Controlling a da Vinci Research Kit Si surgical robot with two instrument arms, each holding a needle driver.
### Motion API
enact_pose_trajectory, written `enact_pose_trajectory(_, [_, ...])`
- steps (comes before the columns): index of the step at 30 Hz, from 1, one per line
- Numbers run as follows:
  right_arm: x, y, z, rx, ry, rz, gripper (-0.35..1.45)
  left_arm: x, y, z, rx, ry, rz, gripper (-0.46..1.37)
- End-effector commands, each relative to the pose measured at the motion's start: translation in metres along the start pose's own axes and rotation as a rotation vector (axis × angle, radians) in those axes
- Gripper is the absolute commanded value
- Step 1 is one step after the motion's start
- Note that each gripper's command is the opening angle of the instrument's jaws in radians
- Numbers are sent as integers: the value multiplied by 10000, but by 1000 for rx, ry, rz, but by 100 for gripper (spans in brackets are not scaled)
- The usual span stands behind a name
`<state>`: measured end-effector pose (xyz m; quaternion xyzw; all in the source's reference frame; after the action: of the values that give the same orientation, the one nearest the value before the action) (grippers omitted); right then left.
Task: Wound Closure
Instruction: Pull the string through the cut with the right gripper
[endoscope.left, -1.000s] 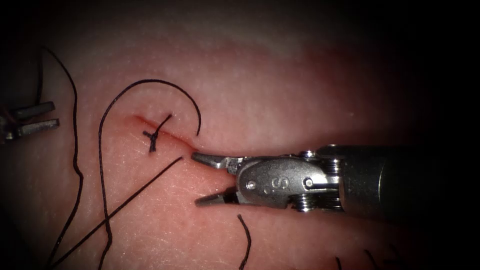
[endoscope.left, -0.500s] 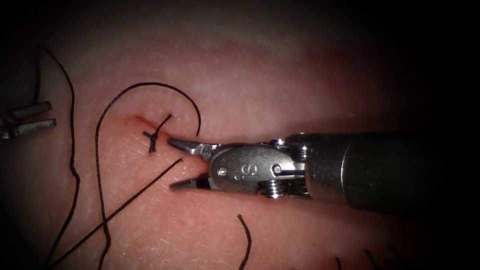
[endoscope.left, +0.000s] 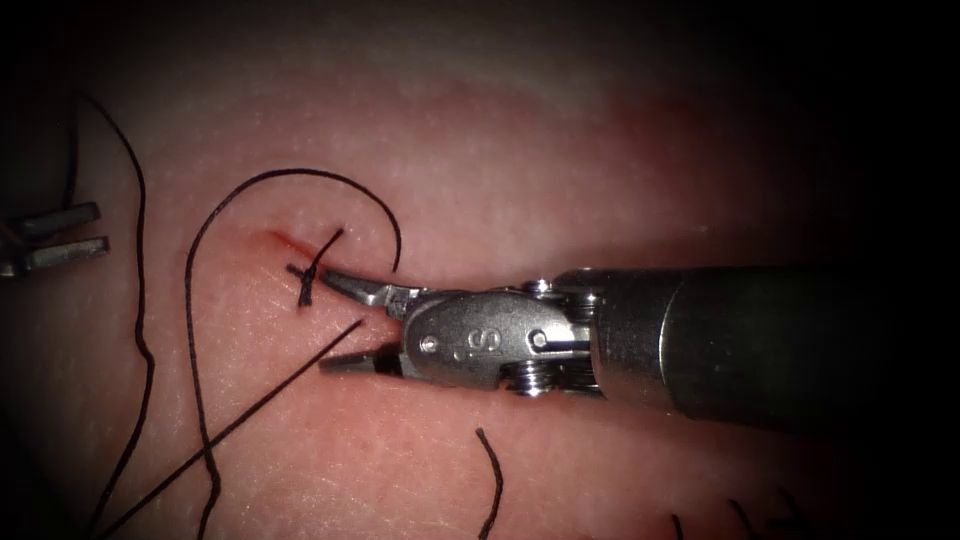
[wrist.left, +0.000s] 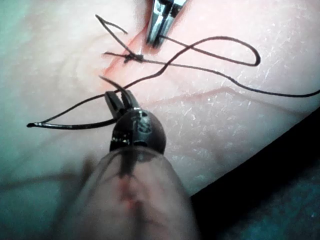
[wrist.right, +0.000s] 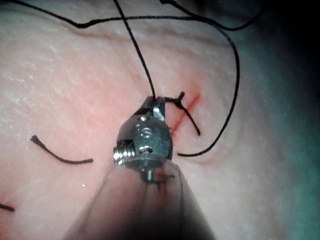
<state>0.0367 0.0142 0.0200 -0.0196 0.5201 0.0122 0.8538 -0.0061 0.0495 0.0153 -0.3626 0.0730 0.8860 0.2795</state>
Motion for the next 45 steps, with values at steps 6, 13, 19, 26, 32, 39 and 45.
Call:
enact_pose_trajectory(6, [-3, 1, -9, 11, 3, -11, -35, 0, 0, 0, -9, 0, 0, -35])
enact_pose_trajectory(13, [-1, -3, -13, 14, 12, -14, -35, 0, 0, 0, -9, 0, 0, -35])
enact_pose_trajectory(19, [13, -18, -17, 84, -21, -62, -35, 0, 0, 0, -10, 2, 6, -35])
enact_pose_trajectory(26, [41, -45, -23, 175, -40, -124, -35, 0, 0, 0, -10, 2, 6, -35])
enact_pose_trajectory(32, [58, -70, -20, 255, -39, -140, -35, 0, 0, 0, -11, 2, 6, -35])
enact_pose_trajectory(39, [71, -97, -7, 305, -5, -185, -35, 0, 0, 0, -11, 3, 12, -35])
enact_pose_trajectory(45, [88, -118, 2, 368, 70, -196, -35, 0, 0, 0, -11, 4, 13, -35])
